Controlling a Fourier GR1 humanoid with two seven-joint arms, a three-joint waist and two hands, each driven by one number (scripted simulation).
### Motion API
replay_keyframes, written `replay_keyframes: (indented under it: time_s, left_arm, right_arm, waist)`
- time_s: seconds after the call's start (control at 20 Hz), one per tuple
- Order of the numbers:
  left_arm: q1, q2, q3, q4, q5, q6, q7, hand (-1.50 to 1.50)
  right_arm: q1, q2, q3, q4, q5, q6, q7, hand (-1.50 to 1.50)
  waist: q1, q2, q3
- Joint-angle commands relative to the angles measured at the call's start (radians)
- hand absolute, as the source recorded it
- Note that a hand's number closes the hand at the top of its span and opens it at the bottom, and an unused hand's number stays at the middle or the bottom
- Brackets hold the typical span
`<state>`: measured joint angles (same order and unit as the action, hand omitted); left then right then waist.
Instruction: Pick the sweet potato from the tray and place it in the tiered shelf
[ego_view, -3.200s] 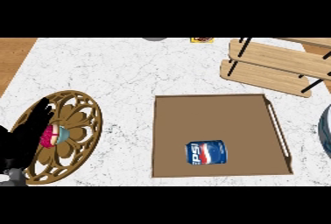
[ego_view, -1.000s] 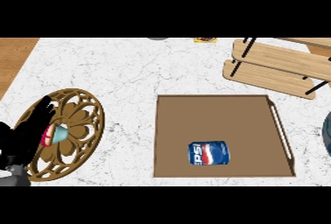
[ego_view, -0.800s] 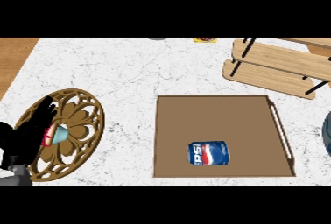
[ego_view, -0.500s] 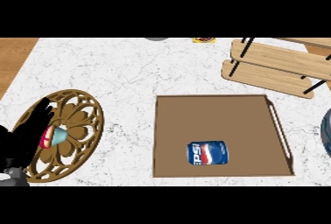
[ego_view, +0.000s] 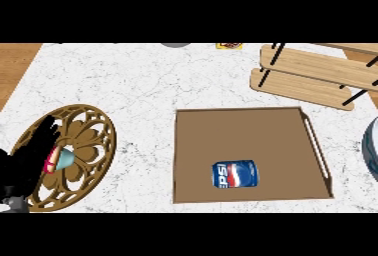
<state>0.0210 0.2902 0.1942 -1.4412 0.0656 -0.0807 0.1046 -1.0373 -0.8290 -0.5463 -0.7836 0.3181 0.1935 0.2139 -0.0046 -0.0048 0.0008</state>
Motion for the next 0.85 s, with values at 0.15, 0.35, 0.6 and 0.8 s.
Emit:
replay_keyframes:
  time_s: [0.15, 0.35, 0.6, 0.8]
  left_arm:
    - [0.047, -0.007, 0.015, -0.029, 0.010, -0.002, 0.011, 0.00]
    - [-0.008, 0.014, 0.029, -0.026, 0.019, -0.004, 0.049, 0.00]
    - [0.078, -0.018, 0.022, -0.009, -0.014, 0.006, -0.050, 0.00]
    - [0.006, 0.010, 0.048, -0.004, 0.031, -0.015, 0.030, 0.00]
  right_arm:
    - [0.084, -0.207, -0.134, -0.088, -0.126, 0.148, 0.111, -1.50]
    - [0.181, -0.350, -0.245, -0.074, -0.191, 0.249, 0.134, -1.50]
    - [0.363, -0.559, -0.393, 0.101, -0.234, 0.462, 0.026, -1.50]
    - [0.484, -0.675, -0.496, 0.233, -0.239, 0.561, -0.098, -1.50]
  waist:
    - [-0.011, -0.003, -0.001]
    - [-0.026, -0.003, 0.000]
    - [-0.034, -0.001, 0.001]
    - [-0.041, 0.000, 0.003]
